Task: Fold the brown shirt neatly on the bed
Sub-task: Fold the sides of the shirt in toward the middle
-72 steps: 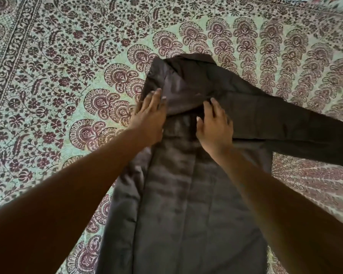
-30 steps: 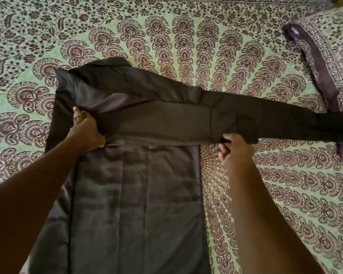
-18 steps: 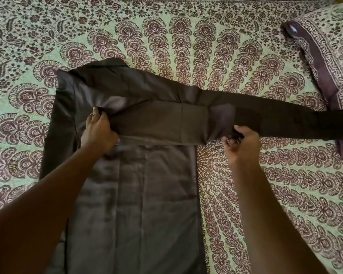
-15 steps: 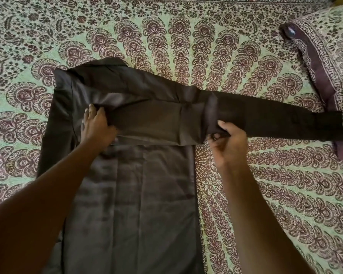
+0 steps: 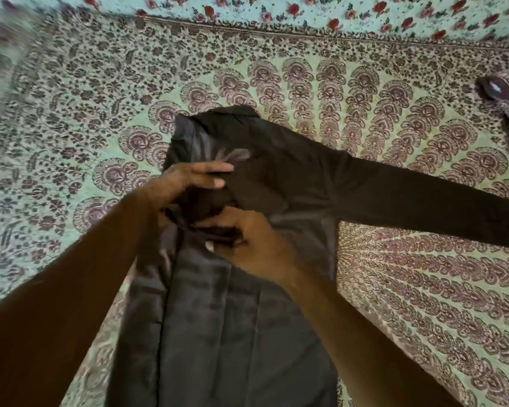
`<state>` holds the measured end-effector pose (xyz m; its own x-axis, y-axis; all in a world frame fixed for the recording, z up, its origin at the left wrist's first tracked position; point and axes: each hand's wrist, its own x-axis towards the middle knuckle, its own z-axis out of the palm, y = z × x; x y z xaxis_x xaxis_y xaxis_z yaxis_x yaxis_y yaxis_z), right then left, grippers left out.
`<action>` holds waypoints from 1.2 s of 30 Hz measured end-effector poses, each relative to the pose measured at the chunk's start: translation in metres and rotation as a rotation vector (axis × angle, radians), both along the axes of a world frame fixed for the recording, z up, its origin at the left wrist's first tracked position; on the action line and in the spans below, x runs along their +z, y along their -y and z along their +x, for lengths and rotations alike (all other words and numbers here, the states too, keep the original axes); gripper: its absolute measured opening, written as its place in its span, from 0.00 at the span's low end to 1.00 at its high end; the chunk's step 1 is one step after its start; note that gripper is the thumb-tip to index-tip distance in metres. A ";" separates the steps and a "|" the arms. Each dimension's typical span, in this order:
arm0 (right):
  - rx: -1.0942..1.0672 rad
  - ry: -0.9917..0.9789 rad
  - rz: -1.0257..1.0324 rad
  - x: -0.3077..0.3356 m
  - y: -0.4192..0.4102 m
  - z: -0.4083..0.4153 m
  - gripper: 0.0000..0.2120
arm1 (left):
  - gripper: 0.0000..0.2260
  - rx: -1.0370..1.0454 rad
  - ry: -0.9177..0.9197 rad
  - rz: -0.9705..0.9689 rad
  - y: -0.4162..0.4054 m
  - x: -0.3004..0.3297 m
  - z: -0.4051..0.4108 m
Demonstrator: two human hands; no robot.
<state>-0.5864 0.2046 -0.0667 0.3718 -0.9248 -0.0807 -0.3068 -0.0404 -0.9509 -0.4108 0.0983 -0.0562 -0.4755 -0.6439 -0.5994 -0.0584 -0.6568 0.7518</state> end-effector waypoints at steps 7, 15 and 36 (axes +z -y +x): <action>-0.295 0.341 0.285 -0.022 -0.028 0.041 0.15 | 0.36 0.207 -0.041 -0.094 -0.045 0.008 0.079; -0.800 0.895 0.791 -0.031 -0.021 0.113 0.21 | 0.36 0.170 -0.139 0.079 -0.120 -0.015 0.145; -0.762 -0.035 0.787 -0.067 -0.148 0.125 0.43 | 0.52 -0.094 0.420 -0.167 -0.282 -0.085 0.177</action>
